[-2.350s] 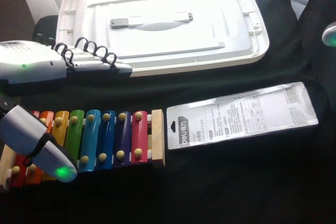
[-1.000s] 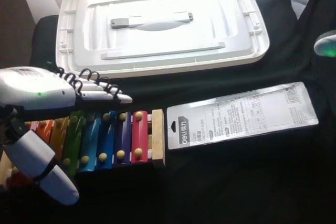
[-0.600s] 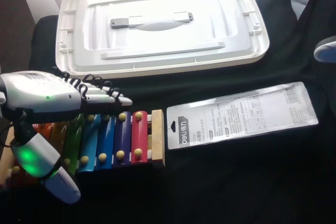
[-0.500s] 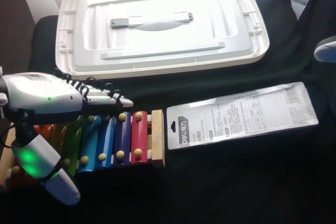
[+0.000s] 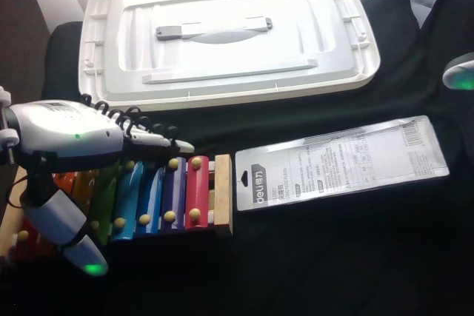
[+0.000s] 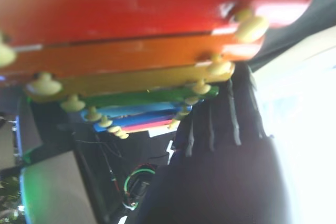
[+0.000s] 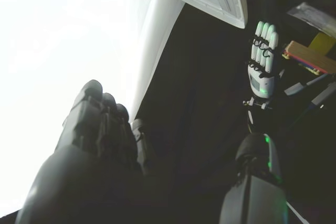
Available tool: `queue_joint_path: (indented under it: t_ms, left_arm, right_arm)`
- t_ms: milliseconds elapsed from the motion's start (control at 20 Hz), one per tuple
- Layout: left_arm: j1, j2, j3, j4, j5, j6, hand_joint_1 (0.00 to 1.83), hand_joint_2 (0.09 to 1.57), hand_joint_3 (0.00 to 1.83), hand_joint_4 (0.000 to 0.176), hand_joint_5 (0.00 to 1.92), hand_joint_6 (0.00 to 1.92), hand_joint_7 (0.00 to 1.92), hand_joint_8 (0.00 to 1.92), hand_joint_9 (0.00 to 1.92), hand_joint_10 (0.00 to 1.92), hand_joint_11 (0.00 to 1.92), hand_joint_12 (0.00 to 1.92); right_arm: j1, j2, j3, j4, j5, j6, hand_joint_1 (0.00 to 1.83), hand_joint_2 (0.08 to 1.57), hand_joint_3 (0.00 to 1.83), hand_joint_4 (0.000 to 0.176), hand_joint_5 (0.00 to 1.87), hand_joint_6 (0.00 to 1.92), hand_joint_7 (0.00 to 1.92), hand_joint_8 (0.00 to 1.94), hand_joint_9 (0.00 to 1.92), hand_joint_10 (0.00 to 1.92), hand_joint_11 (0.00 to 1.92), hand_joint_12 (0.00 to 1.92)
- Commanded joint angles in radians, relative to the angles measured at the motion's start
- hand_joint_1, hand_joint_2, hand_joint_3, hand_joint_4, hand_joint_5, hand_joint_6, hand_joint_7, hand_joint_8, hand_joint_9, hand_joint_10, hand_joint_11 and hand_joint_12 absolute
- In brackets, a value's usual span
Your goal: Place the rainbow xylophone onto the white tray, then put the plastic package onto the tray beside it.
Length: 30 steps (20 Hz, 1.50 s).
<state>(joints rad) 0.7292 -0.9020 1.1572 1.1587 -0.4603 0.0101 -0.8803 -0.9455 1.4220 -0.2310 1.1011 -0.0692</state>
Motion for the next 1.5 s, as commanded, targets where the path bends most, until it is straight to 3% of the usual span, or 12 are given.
queue_joint_path:
  t_ms: [0,150,400,450,500,550,600,800,1000,1050,1250,1450]
  left_arm:
    - [0.0,-0.015,0.002,-0.009,-0.032,-0.002,1.04,0.92,0.0,0.04,0.3,0.01,0.36,0.01,0.39,0.0,0.14,0.55]
    - [0.002,-0.014,0.002,-0.014,-0.032,-0.002,1.08,0.98,0.0,0.044,0.42,0.01,0.48,0.0,0.5,0.01,0.07,0.99]
    - [0.005,-0.011,0.002,-0.03,-0.039,-0.002,1.06,1.07,0.01,0.049,0.53,0.05,0.56,0.02,0.58,0.03,0.11,1.03]
    - [0.005,-0.011,0.002,-0.032,-0.04,-0.002,1.06,1.09,0.01,0.073,0.35,0.73,0.62,0.07,0.64,0.15,0.25,0.98]
    - [0.005,-0.011,0.004,-0.037,-0.04,0.001,1.06,1.09,0.01,0.073,0.35,0.73,0.62,0.07,0.64,0.15,0.25,0.98]
    - [0.005,-0.012,0.005,-0.049,-0.04,0.011,1.07,1.09,0.01,0.091,0.19,1.2,0.59,0.22,0.55,0.45,0.26,1.08]
    - [0.005,-0.012,0.005,-0.061,-0.04,0.022,1.04,1.12,0.0,0.127,0.03,1.7,0.27,1.13,0.29,1.25,0.24,1.35]
    - [0.004,-0.012,0.008,-0.099,-0.038,0.057,1.11,1.14,0.0,0.145,0.0,1.92,0.12,1.81,0.26,1.82,0.33,1.79]
    - [0.0,-0.012,0.016,-0.119,-0.039,0.07,1.09,1.16,0.0,0.157,0.0,1.92,0.08,1.92,0.27,1.92,0.36,1.92]
    - [-0.002,-0.012,0.019,-0.123,-0.038,0.071,1.09,1.16,0.0,0.157,0.0,1.92,0.08,1.92,0.27,1.92,0.36,1.92]
    - [-0.025,-0.009,0.035,-0.162,-0.052,0.086,1.12,1.13,0.0,0.077,0.08,1.84,0.2,1.65,0.31,1.72,0.35,1.77]
    - [-0.072,0.001,0.044,-0.172,-0.054,0.095,1.23,1.13,0.0,0.064,0.12,1.9,0.23,1.72,0.34,1.82,0.36,1.9]
  right_arm:
    - [0.009,0.0,0.004,0.048,0.108,0.009,0.78,0.8,0.0,0.094,0.04,0.01,0.01,0.0,0.08,0.01,0.07,0.17]
    - [0.009,0.0,0.004,0.048,0.108,0.009,0.8,0.8,0.0,0.098,0.05,0.01,0.01,0.0,0.09,0.01,0.07,0.17]
    - [0.009,0.001,0.003,0.048,0.108,0.009,0.79,0.81,0.0,0.083,0.07,0.01,0.03,0.01,0.11,0.01,0.07,0.18]
    - [0.009,0.001,0.002,0.047,0.108,0.009,0.8,0.81,0.0,0.08,0.08,0.01,0.03,0.01,0.12,0.01,0.07,0.18]
    - [0.009,0.001,0.002,0.045,0.108,0.009,0.8,0.81,0.0,0.08,0.08,0.01,0.03,0.01,0.12,0.01,0.07,0.18]
    - [0.009,0.001,0.002,0.044,0.108,0.009,0.8,0.81,0.0,0.077,0.08,0.01,0.04,0.01,0.12,0.02,0.09,0.19]
    - [0.009,0.0,0.002,0.044,0.108,0.009,0.82,0.82,0.0,0.076,0.09,0.01,0.05,0.01,0.13,0.02,0.1,0.2]
    - [0.009,0.0,0.003,0.044,0.108,0.009,0.81,0.82,0.0,0.077,0.11,0.01,0.08,0.01,0.15,0.01,0.11,0.22]
    - [0.009,0.0,0.003,0.044,0.108,0.009,0.82,0.8,0.0,0.073,0.11,0.01,0.08,0.01,0.15,0.01,0.11,0.22]
    - [0.009,0.0,0.004,0.044,0.108,0.009,0.82,0.8,0.0,0.073,0.11,0.01,0.08,0.01,0.15,0.01,0.11,0.22]
    - [0.009,0.0,0.004,0.044,0.108,0.009,0.81,0.8,0.0,0.074,0.12,0.01,0.08,0.0,0.16,0.01,0.1,0.23]
    - [0.009,0.0,0.004,0.044,0.108,0.009,0.79,0.8,0.0,0.08,0.12,0.0,0.09,0.0,0.16,0.01,0.1,0.24]
